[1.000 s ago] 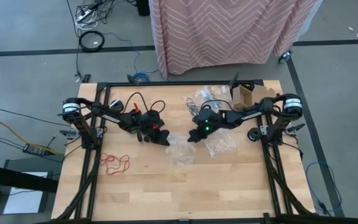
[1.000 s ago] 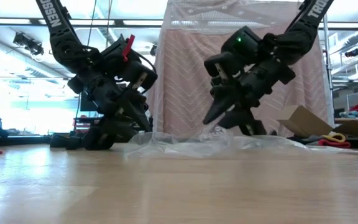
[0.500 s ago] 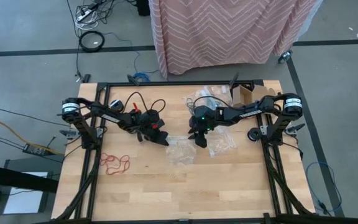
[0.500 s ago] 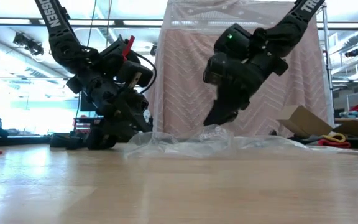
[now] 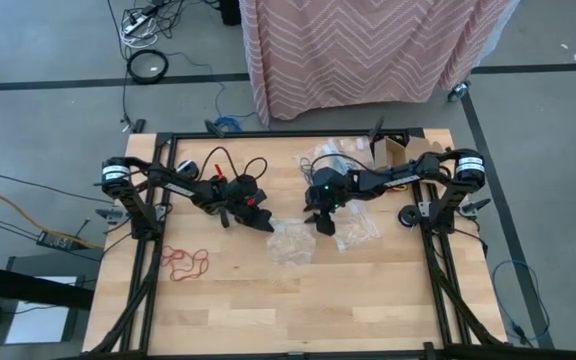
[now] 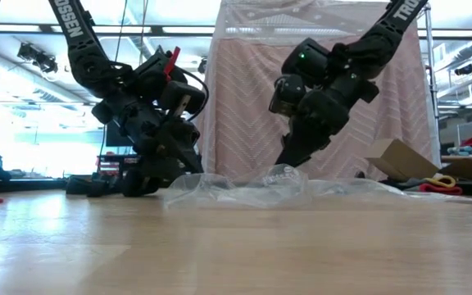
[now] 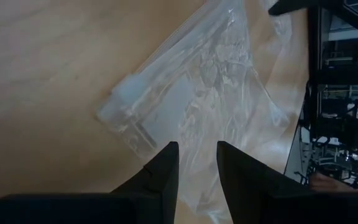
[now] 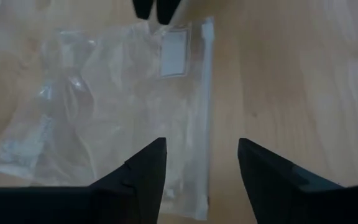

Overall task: Sort rubber bands
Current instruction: Open the left transparent zip bag

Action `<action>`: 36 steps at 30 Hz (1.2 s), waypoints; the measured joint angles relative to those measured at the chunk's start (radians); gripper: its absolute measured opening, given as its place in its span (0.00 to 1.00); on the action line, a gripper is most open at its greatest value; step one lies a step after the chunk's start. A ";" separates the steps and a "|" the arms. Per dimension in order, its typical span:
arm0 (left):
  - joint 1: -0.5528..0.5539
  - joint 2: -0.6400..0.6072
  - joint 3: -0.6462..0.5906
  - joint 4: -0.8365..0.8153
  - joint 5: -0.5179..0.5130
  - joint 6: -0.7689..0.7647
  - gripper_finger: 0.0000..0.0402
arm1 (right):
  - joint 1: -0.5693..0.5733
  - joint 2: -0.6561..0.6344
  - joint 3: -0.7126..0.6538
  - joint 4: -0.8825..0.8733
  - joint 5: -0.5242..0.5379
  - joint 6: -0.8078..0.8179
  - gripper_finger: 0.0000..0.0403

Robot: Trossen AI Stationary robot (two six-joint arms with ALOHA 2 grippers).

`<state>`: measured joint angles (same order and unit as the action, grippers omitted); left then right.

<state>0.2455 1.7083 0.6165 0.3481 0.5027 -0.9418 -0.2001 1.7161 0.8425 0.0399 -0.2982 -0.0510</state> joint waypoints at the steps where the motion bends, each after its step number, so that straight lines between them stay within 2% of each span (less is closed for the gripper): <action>1: 0.000 0.000 0.001 0.001 0.000 0.001 0.29 | 0.001 0.002 0.000 0.001 -0.001 -0.004 0.47; 10: 0.003 0.002 0.017 0.107 0.003 0.002 0.29 | 0.026 0.150 0.069 0.012 -0.018 0.099 0.47; 12: 0.002 0.004 0.016 0.116 0.005 -0.004 0.29 | 0.031 0.167 0.094 0.003 -0.016 0.134 0.45; 14: 0.003 0.004 0.015 0.160 0.014 -0.010 0.29 | 0.033 0.177 0.117 -0.020 -0.010 0.173 0.37; 18: 0.018 0.002 0.016 0.268 0.050 -0.061 0.29 | 0.029 0.175 0.139 -0.070 0.001 0.231 0.08; 19: 0.025 0.002 0.016 0.297 0.063 -0.077 0.29 | 0.028 0.170 0.138 -0.085 -0.009 0.239 0.04; 26: 0.090 -0.014 0.017 0.543 0.127 -0.140 0.26 | 0.022 0.052 0.136 -0.106 -0.044 0.346 0.00; 34: 0.195 -0.184 0.039 0.527 0.157 -0.018 0.19 | 0.003 -0.194 0.138 -0.189 0.003 0.346 0.00; 36: 0.227 -0.242 0.043 0.472 0.158 0.051 0.18 | 0.002 -0.236 0.138 -0.247 0.028 0.342 0.00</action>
<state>0.4728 1.4668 0.6597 0.8203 0.6604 -0.8910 -0.1978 1.4797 0.9802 -0.2068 -0.2700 0.2913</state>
